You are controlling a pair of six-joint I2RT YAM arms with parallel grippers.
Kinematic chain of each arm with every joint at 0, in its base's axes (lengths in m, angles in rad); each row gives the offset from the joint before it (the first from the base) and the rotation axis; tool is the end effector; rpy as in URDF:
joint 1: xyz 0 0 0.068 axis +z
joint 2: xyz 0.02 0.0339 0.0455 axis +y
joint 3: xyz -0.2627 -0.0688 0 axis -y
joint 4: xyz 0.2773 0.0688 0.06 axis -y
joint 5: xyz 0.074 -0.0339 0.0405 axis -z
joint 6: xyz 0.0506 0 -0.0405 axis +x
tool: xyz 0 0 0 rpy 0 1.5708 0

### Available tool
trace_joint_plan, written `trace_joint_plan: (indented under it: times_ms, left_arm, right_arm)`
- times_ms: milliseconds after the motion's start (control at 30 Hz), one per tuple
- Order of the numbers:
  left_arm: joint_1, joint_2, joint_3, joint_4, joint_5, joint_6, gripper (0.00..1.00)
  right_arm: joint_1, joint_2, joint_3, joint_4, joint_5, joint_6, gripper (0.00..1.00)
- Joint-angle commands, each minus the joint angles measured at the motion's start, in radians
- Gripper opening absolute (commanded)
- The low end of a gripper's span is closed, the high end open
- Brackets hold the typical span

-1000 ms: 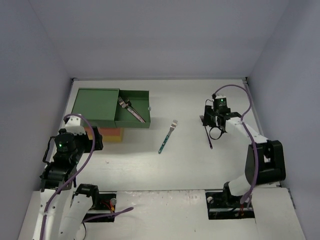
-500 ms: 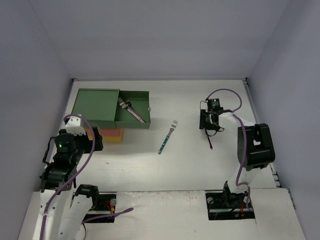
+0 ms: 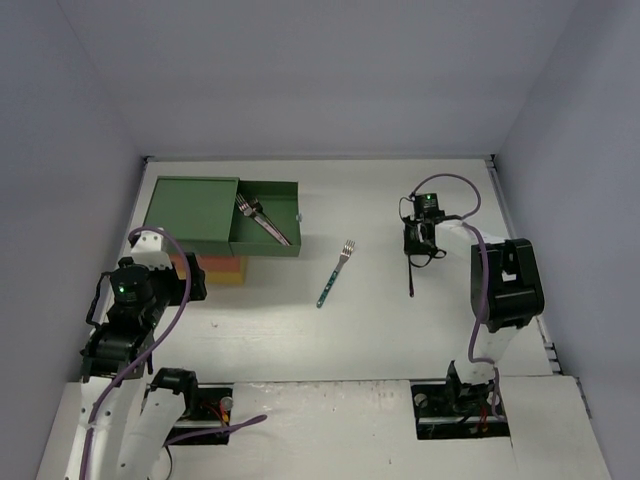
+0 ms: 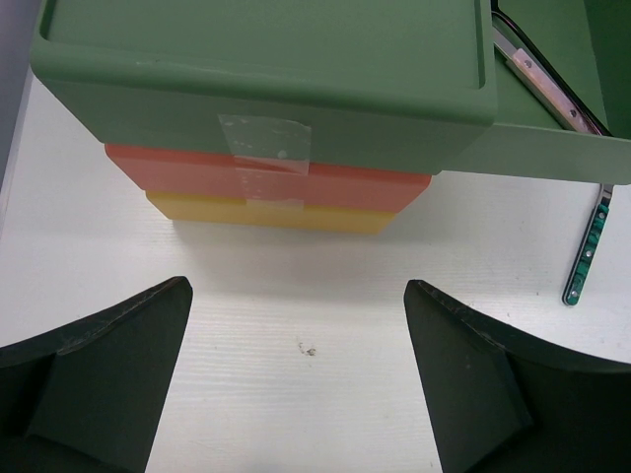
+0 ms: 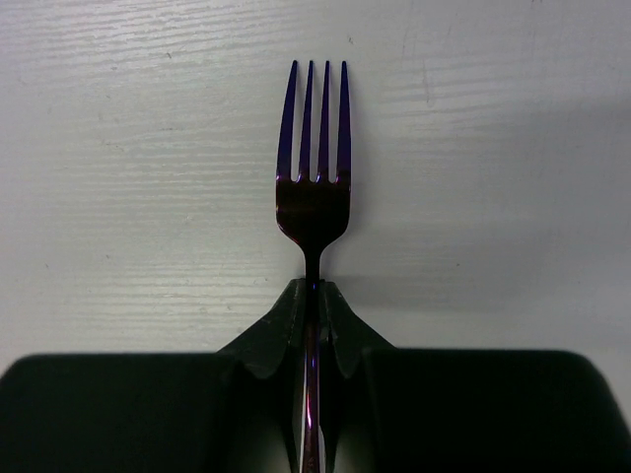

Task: Sort the eating utensils into containers

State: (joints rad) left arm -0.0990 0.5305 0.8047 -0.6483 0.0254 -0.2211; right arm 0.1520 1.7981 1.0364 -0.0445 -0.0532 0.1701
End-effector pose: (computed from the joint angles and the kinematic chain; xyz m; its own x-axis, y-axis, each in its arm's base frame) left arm 0.1592 -0.0171 0.3337 -0.3816 -0.1824 -0.9061 0.0396 0.9762 -0.2132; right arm 0.4024 0.0644 0.1316 -0.7348 0.0585 -0.6758 -0.0641 0.9858 0.1550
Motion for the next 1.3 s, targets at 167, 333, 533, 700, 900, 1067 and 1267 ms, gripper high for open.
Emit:
trace_joint_plan:
  times_ms: [167, 333, 533, 700, 900, 1067, 1267]
  left_arm:
    - [-0.006, 0.025, 0.007, 0.056, -0.001, -0.009, 0.87]
    - [-0.007, 0.025, 0.007, 0.055, -0.001, -0.009, 0.87]
    - [-0.007, 0.020, 0.005, 0.055, -0.002, -0.007, 0.87]
    - [-0.007, 0.017, 0.005, 0.055, -0.002, -0.008, 0.87]
    - [-0.007, 0.014, 0.005, 0.055, 0.000, -0.007, 0.87]
    - [-0.008, 0.011, 0.005, 0.055, 0.002, -0.007, 0.87]
    - [-0.008, 0.015, 0.005, 0.056, 0.004, -0.007, 0.87]
  right_arm:
    - [0.163, -0.262, 0.191, -0.009, -0.021, -0.026, 0.00]
    - [0.352, -0.269, 0.475, -0.006, -0.068, -0.053, 0.00]
    - [0.525, -0.098, 0.828, -0.003, -0.136, -0.118, 0.00]
    - [0.606, 0.053, 1.004, 0.000, -0.169, -0.156, 0.00]
    - [0.648, 0.176, 1.019, 0.009, -0.175, -0.206, 0.00]
    - [0.657, 0.175, 0.943, 0.014, -0.141, -0.230, 0.00]
    - [0.656, 0.155, 0.864, 0.013, -0.118, -0.222, 0.00]
